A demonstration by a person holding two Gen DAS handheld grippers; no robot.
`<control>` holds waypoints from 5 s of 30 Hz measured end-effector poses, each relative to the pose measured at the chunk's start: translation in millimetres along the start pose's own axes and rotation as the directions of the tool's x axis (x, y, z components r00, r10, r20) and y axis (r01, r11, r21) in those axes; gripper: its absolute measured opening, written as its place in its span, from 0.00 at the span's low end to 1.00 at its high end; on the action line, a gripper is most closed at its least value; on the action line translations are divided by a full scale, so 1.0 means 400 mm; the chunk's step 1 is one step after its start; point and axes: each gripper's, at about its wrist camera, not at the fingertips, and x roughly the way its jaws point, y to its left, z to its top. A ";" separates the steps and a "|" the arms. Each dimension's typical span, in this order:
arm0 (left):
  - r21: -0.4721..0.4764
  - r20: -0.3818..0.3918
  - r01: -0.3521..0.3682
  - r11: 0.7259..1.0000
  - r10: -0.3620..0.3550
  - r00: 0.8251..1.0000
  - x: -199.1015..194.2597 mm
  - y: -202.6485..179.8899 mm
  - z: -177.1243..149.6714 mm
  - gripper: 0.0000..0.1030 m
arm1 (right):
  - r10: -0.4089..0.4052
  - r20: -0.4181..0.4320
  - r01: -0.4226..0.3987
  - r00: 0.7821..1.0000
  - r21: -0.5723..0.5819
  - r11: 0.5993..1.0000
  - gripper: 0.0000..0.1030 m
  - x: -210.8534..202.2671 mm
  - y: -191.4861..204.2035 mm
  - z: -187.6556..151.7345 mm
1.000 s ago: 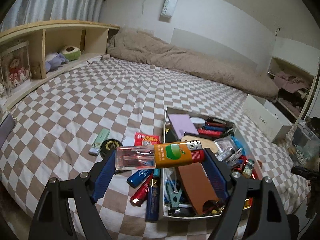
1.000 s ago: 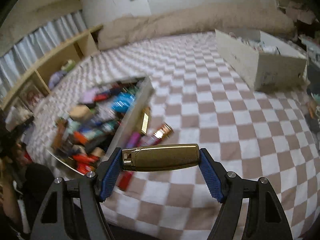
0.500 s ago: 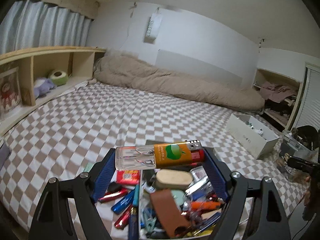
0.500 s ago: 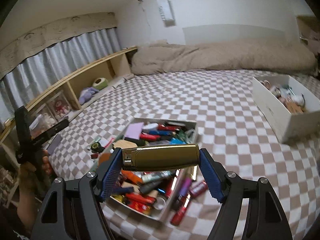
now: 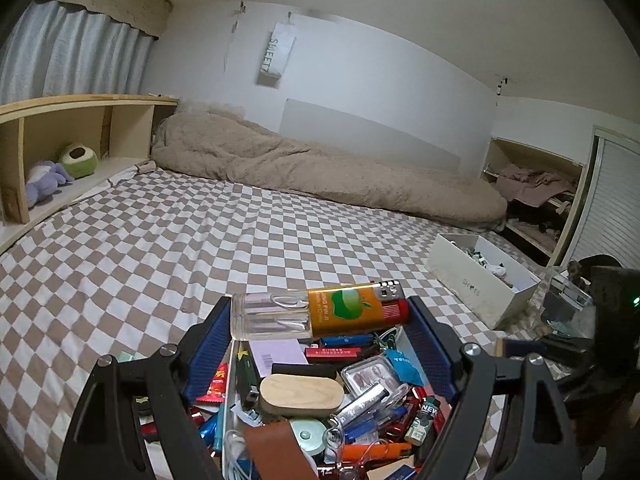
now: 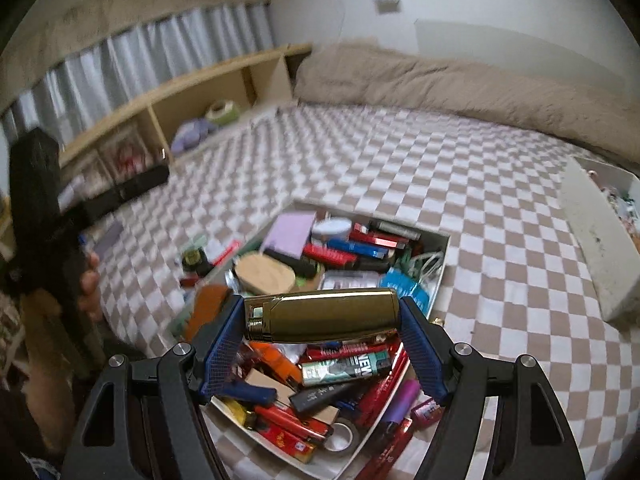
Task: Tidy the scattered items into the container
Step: 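Open the right tool to drop the gold lighter into the tray, then lower the clear lighter into the tray and open the left tool, then lift both open tools away from the tray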
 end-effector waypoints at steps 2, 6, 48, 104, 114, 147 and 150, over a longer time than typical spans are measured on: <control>-0.002 -0.011 0.003 1.000 -0.003 1.000 0.013 0.002 -0.008 0.82 | -0.003 -0.049 0.002 0.999 -0.024 1.000 0.74 0.041 0.004 -0.006; -0.002 -0.033 -0.002 1.000 0.002 0.999 0.034 0.012 -0.023 0.82 | -0.012 -0.124 0.005 0.992 -0.060 0.998 0.74 0.104 0.004 -0.021; -0.022 -0.281 0.044 0.999 -0.048 0.959 0.260 -0.127 -0.082 0.82 | -0.036 0.023 0.036 0.999 0.007 0.999 1.00 0.082 0.012 -0.110; 0.061 -0.284 -0.090 0.994 0.104 0.953 0.172 -0.114 -0.083 1.00 | -0.078 0.105 0.068 0.991 0.091 0.993 1.00 0.009 0.034 -0.127; 0.107 -0.246 -0.127 0.986 0.150 0.958 0.066 -0.102 -0.088 1.00 | -0.137 0.153 0.118 0.979 0.126 0.985 1.00 -0.064 0.071 -0.141; 0.115 -0.134 -0.152 0.982 0.167 0.977 -0.215 -0.021 -0.101 1.00 | -0.270 0.249 0.231 0.930 0.176 0.957 1.00 -0.236 0.190 -0.157; 0.114 -0.123 -0.151 0.982 0.165 0.979 -0.234 -0.017 -0.098 1.00 | -0.275 0.256 0.235 0.927 0.176 0.956 1.00 -0.246 0.198 -0.157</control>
